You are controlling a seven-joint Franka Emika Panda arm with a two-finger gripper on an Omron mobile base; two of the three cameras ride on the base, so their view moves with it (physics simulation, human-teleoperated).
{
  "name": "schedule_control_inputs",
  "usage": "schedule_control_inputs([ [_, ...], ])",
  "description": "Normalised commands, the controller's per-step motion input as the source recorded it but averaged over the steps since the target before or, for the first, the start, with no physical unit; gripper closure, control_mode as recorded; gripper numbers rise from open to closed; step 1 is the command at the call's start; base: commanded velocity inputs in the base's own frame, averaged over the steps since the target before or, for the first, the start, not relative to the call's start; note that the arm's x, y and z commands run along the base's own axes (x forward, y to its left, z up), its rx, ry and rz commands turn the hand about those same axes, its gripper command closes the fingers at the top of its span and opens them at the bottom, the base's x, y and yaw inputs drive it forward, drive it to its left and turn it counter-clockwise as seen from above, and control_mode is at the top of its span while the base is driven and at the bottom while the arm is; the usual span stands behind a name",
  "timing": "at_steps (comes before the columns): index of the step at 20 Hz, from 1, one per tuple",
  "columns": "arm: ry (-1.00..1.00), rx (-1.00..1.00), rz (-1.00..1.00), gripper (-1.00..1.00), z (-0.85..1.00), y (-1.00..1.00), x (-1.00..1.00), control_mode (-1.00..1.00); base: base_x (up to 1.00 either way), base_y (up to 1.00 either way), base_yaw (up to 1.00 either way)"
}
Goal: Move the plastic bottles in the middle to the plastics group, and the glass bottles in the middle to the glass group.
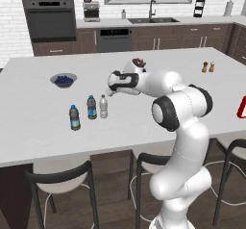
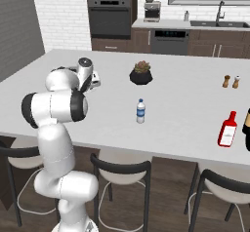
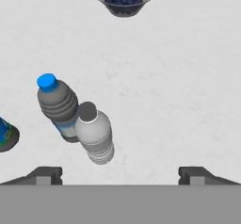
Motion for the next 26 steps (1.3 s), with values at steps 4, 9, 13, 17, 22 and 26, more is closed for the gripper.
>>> schedule_control_inputs([
  [4,0.09,0.0,-0.02,-1.0,0.77,-0.62,-0.37,-1.0,0.0,0.0,0.0],
  [9,0.14,-0.07,-0.1,-1.0,0.74,-0.63,-0.39,-1.0,0.0,0.0,0.0],
  [13,0.14,-0.15,-0.15,-1.0,0.31,-0.67,-0.46,-1.0,0.0,0.0,0.0],
  [17,0.02,-0.09,-0.19,-1.0,-0.3,-0.78,-0.59,-1.0,0.0,0.0,0.0],
  [22,0.0,0.09,-0.13,-1.0,-0.61,-0.99,-0.65,-1.0,0.0,0.0,0.0],
  [26,0.0,0.02,-0.14,-1.0,-0.03,-0.71,-0.09,-1.0,0.0,0.0,0.0],
])
